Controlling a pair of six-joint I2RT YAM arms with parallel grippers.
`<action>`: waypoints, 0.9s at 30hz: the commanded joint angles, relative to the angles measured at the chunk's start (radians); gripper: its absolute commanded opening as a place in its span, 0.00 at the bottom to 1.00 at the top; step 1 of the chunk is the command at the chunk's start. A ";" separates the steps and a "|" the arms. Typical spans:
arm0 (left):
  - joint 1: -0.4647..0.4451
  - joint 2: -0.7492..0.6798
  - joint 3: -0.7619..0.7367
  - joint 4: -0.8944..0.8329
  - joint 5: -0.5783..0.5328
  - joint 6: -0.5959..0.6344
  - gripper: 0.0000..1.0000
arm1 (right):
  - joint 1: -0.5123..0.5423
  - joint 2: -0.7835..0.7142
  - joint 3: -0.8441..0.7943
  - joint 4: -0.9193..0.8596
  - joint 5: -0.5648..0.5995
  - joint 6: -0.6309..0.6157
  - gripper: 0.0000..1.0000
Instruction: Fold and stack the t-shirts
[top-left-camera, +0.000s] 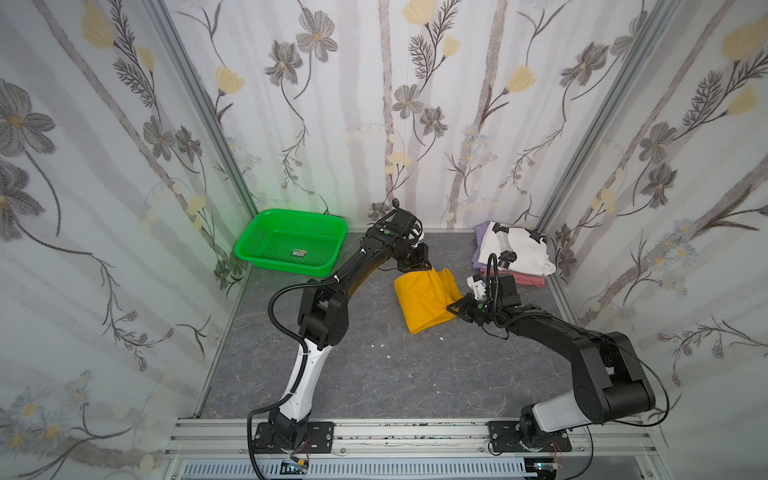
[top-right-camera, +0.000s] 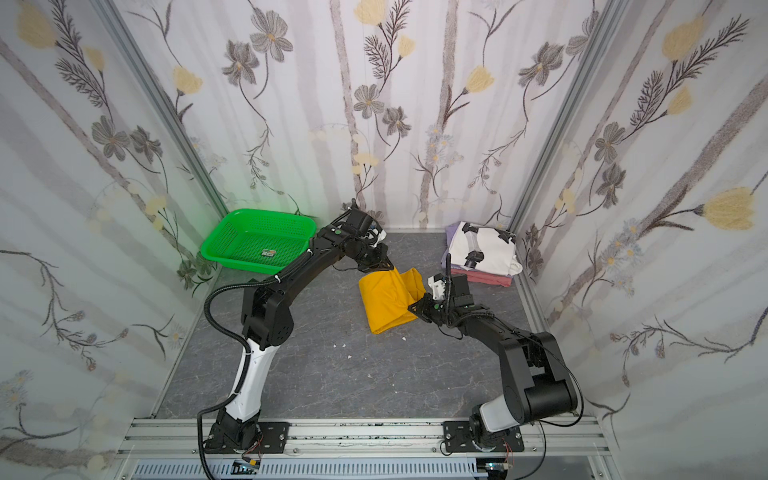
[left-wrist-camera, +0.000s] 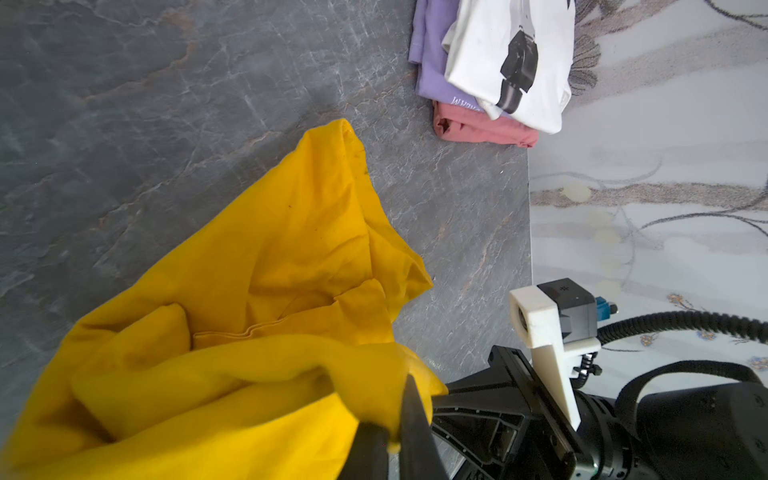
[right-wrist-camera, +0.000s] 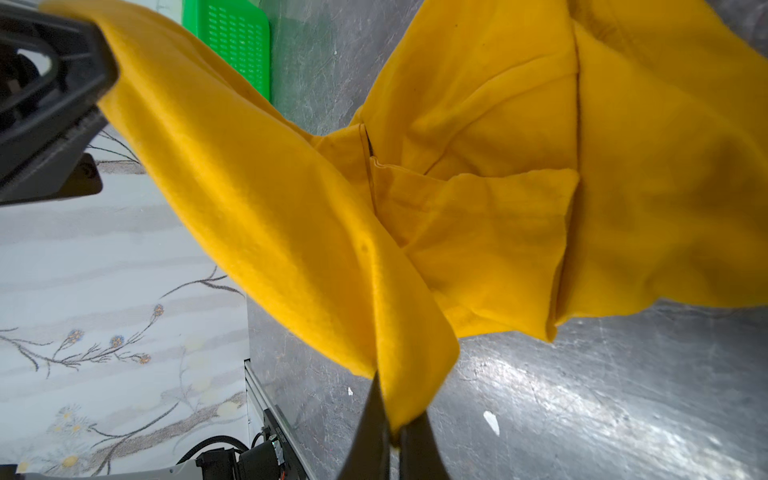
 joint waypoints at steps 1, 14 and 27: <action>0.000 0.067 0.091 -0.063 0.049 0.028 0.00 | -0.017 0.005 -0.010 0.060 0.018 0.019 0.00; -0.026 0.275 0.362 0.016 0.118 -0.081 0.00 | -0.126 -0.072 -0.121 0.139 -0.008 0.055 0.00; -0.011 0.381 0.390 0.220 0.179 -0.214 0.12 | -0.170 0.041 -0.075 0.138 -0.041 0.031 0.00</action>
